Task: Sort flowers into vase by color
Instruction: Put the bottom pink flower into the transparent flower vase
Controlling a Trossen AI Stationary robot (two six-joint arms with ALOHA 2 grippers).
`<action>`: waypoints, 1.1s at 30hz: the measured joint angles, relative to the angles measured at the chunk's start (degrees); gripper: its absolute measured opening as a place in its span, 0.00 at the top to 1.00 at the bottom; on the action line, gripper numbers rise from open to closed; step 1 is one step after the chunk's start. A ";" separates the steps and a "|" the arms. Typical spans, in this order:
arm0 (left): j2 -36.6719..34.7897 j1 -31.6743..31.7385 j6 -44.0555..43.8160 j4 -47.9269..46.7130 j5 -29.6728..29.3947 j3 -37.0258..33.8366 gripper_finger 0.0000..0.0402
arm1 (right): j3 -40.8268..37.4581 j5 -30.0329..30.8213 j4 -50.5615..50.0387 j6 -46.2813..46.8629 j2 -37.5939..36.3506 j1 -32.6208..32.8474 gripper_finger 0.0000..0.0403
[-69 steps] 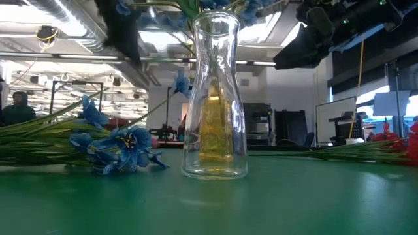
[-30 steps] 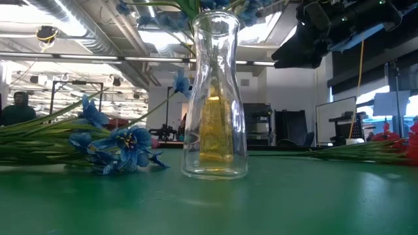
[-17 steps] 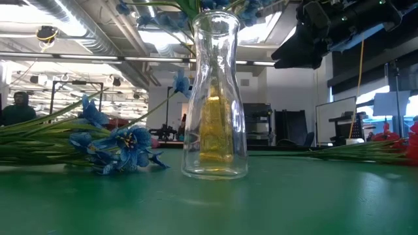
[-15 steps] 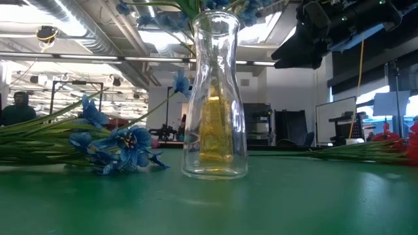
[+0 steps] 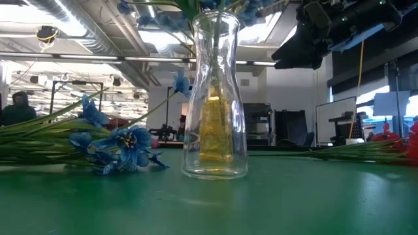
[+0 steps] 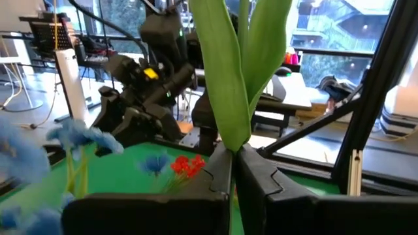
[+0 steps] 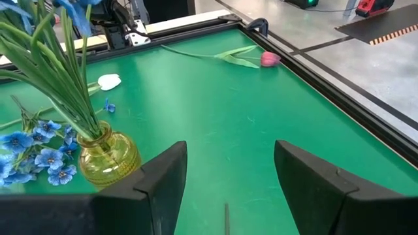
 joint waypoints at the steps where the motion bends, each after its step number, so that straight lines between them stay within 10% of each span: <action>1: 0.35 -0.08 -0.24 -0.01 0.00 0.00 0.99 | 0.00 0.01 0.03 0.00 0.00 0.00 0.43; 33: 3.58 -1.50 2.64 10.85 -7.43 -10.65 0.90 | 0.00 0.00 -0.38 -0.16 0.00 0.00 0.43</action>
